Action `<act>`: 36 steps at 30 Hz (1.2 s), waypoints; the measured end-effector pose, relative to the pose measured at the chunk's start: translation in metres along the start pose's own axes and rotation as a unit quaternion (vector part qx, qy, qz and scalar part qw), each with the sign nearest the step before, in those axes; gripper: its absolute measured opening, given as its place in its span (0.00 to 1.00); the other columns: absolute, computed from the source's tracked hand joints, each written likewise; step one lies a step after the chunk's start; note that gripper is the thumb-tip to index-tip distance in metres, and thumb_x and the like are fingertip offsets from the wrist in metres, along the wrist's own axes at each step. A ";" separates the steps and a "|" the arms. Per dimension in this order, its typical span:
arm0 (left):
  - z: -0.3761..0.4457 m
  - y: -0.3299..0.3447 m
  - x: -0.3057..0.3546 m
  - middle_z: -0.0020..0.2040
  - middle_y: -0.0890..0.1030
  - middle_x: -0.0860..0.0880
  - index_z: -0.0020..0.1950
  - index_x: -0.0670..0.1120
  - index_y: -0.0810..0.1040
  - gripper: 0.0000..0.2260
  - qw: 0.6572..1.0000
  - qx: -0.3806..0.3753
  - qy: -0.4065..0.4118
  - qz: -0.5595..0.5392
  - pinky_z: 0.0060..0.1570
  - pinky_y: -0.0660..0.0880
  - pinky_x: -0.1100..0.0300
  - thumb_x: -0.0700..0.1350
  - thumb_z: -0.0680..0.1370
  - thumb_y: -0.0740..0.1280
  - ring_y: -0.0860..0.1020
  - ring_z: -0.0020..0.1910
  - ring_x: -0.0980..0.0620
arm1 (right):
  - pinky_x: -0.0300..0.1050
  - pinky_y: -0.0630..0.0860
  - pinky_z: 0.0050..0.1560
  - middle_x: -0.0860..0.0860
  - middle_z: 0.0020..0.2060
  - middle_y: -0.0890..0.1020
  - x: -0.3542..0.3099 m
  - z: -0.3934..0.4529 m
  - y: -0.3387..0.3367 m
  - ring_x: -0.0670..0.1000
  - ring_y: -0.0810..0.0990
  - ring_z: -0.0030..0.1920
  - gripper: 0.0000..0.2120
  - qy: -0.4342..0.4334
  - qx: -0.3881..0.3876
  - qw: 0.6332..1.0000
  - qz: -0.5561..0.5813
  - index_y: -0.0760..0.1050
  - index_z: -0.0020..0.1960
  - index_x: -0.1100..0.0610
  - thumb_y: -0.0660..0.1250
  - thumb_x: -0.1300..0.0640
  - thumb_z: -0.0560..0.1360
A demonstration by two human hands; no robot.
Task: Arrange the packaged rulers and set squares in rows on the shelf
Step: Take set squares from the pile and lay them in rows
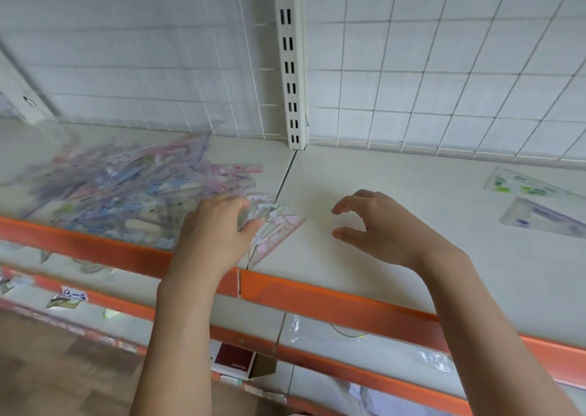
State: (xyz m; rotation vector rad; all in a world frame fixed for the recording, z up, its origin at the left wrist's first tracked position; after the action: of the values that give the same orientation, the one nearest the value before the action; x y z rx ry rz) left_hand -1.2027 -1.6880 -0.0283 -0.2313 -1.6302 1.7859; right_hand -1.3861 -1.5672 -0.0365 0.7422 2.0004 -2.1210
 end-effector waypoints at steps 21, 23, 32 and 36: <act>-0.017 -0.029 -0.018 0.36 0.72 0.47 0.42 0.45 0.68 0.07 0.996 0.081 0.002 0.049 0.33 0.62 0.56 0.40 0.80 0.56 0.71 0.36 0.42 | 0.45 0.68 0.63 0.52 0.62 0.73 -0.050 0.035 0.023 0.53 0.71 0.63 0.28 -0.046 -0.046 0.998 -0.010 0.69 0.68 0.54 0.69 0.45 0.72; -0.021 -0.032 -0.026 0.36 0.70 0.48 0.44 0.44 0.70 0.06 0.995 0.087 -0.008 0.045 0.33 0.63 0.55 0.40 0.80 0.56 0.70 0.37 0.42 | 0.47 0.67 0.62 0.51 0.61 0.71 -0.055 0.044 0.028 0.53 0.67 0.64 0.35 -0.022 -0.079 0.996 -0.037 0.66 0.69 0.52 0.72 0.40 0.67; -0.029 -0.032 -0.039 0.37 0.68 0.47 0.48 0.44 0.68 0.04 0.995 0.092 -0.021 0.022 0.35 0.62 0.54 0.42 0.80 0.55 0.68 0.38 0.43 | 0.44 0.65 0.48 0.49 0.51 0.68 -0.058 0.056 0.037 0.51 0.65 0.55 0.23 0.016 -0.159 0.987 -0.009 0.68 0.48 0.50 0.74 0.40 0.63; -0.021 -0.026 -0.034 0.41 0.77 0.43 0.49 0.44 0.69 0.05 0.995 0.101 0.001 -0.007 0.35 0.66 0.53 0.42 0.80 0.55 0.75 0.42 0.38 | 0.38 0.61 0.33 0.46 0.34 0.69 -0.055 0.046 0.027 0.45 0.67 0.35 0.17 -0.037 -0.095 0.994 0.025 0.64 0.35 0.53 0.70 0.48 0.72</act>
State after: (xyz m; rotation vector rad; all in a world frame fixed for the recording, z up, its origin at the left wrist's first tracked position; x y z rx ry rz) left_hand -1.1563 -1.6918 -0.0192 -0.1285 -1.4339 1.9233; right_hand -1.3391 -1.6277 -0.0374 0.6639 2.0847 -1.8685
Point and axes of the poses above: each hand's wrist, its own z-axis towards the middle knuckle, its own y-axis out of the palm, x = y × z, the point moved 4 cm from there along z, towards the middle knuckle
